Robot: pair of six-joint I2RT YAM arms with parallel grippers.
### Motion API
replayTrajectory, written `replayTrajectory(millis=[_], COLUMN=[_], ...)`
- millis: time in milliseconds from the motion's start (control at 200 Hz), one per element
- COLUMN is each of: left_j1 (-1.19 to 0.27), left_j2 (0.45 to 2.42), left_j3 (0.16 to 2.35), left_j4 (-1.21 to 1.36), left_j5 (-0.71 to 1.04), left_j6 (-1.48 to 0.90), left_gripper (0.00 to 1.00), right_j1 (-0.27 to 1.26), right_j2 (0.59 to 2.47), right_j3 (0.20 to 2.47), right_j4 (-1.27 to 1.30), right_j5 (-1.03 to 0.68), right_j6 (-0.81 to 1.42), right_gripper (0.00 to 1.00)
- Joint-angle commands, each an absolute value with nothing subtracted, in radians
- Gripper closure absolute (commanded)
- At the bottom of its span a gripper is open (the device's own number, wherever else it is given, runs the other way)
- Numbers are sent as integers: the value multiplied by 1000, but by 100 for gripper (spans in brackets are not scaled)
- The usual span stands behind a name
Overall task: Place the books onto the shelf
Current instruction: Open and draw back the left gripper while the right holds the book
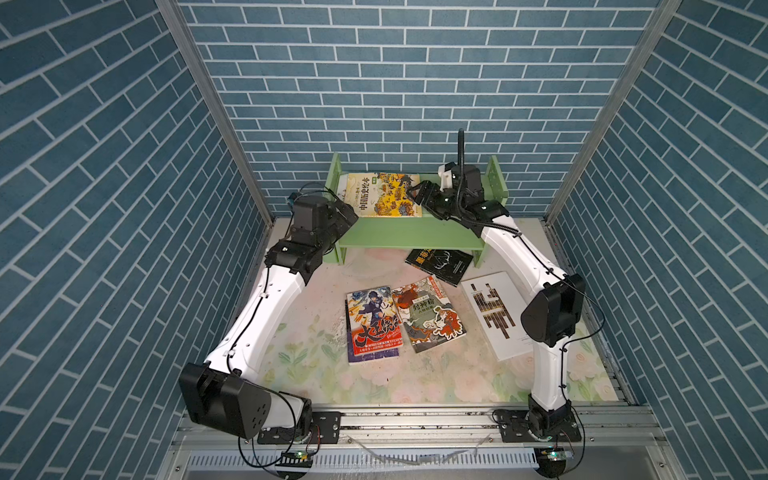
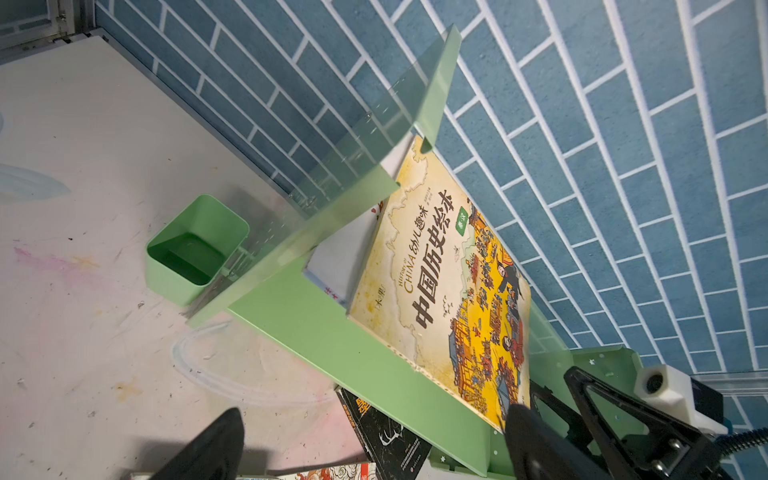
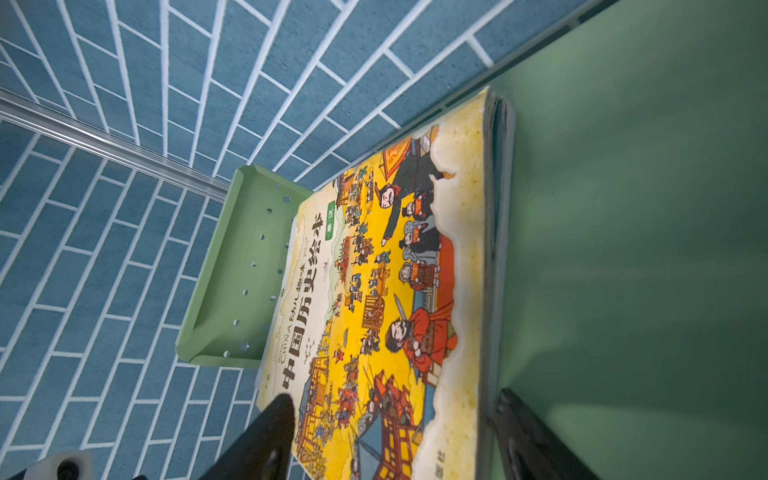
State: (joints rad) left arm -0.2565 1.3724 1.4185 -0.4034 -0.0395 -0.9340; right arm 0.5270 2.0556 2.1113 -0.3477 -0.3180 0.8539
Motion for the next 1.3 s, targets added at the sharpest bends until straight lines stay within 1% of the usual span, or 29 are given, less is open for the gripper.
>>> replayTrajectory(millis=[0, 175, 455, 895, 1190, 1295], left_j1=[-235, -183, -93, -84, -84, -84], left_j2=[1333, 1292, 1254, 1290, 1278, 1261], left_j3=[1398, 1339, 1267, 1276, 1233, 1203], left_j4=[-419, -395, -379, -338, -344, -354], left_j5=[-39, -10, 132, 266, 337, 370], left_j6=[-940, -967, -937, -884, -840, -819], left_gripper=[0, 0, 0, 2, 3, 4], right_j1=[533, 537, 537, 537, 537, 538], right_j2=[2024, 2022, 1975, 1955, 1889, 1845], right_j3=[2132, 2147, 2166, 2156, 2073, 2008], right_j4=[-416, -435, -505, -535, -538, -533], right_j5=[-293, -278, -228, -216, -204, -211], right_j6=[813, 792, 683, 658, 646, 648], right_gripper=[23, 23, 23, 24, 25, 26])
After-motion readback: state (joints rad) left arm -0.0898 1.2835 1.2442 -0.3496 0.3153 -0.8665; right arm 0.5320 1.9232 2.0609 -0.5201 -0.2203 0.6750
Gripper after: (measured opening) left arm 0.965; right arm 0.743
